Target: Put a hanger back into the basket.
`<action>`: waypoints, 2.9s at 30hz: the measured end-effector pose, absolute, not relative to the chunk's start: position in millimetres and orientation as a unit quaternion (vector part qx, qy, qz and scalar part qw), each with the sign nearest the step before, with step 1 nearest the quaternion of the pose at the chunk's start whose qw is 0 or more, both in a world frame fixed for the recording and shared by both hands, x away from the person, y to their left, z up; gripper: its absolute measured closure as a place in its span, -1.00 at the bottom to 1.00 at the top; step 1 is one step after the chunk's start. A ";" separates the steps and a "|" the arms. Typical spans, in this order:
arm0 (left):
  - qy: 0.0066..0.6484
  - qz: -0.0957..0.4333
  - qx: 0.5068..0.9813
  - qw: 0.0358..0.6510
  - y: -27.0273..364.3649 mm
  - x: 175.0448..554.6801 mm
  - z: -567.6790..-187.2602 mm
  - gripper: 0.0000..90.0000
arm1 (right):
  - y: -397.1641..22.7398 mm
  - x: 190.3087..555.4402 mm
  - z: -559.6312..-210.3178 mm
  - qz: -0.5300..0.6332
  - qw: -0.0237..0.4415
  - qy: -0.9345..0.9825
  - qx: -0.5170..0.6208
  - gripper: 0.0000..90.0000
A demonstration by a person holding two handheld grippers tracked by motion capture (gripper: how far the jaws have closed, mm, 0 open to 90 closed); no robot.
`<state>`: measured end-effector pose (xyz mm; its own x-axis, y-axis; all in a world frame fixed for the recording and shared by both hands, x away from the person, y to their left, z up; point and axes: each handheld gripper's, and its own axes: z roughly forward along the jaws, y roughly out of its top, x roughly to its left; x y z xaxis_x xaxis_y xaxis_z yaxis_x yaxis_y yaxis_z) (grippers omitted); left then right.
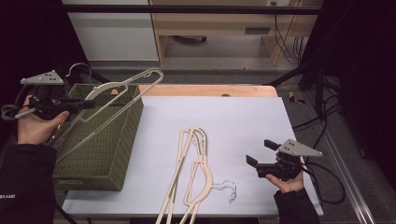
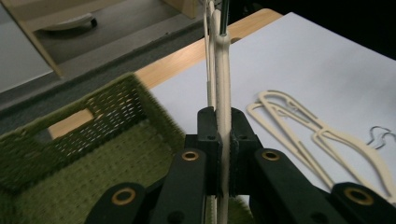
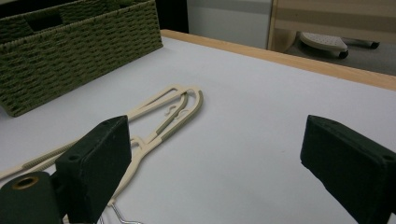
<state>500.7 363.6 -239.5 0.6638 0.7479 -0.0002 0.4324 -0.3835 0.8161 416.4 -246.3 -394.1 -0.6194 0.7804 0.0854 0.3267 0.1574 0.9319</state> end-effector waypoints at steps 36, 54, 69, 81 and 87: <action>0.466 0.180 0.785 0.366 423.9 527.3 -357.6 0.90 | -243.0 420.8 -401.8 0.513 0.209 0.740 0.381 -0.80; 0.573 0.233 0.738 0.270 444.8 530.7 -377.8 0.55 | -240.8 420.9 -403.1 0.511 0.203 0.743 0.381 -0.80; 0.555 0.273 0.706 0.345 437.4 489.4 -347.1 -0.04 | -241.8 420.1 -401.7 0.515 0.205 0.742 0.378 -0.80; 0.459 0.283 0.700 0.469 361.7 433.0 -314.5 -0.72 | -238.0 417.1 -399.2 0.522 0.196 0.745 0.364 -0.77; 0.406 0.261 0.714 0.507 305.4 411.0 -322.3 -0.82 | -231.5 415.6 -401.6 0.527 0.180 0.754 0.349 -0.70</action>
<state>411.0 305.4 -322.3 0.5333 0.8450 -0.0389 0.3149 -0.1556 0.9363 415.6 -231.5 -401.6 -0.6917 0.7158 0.0958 0.3354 0.2009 0.9204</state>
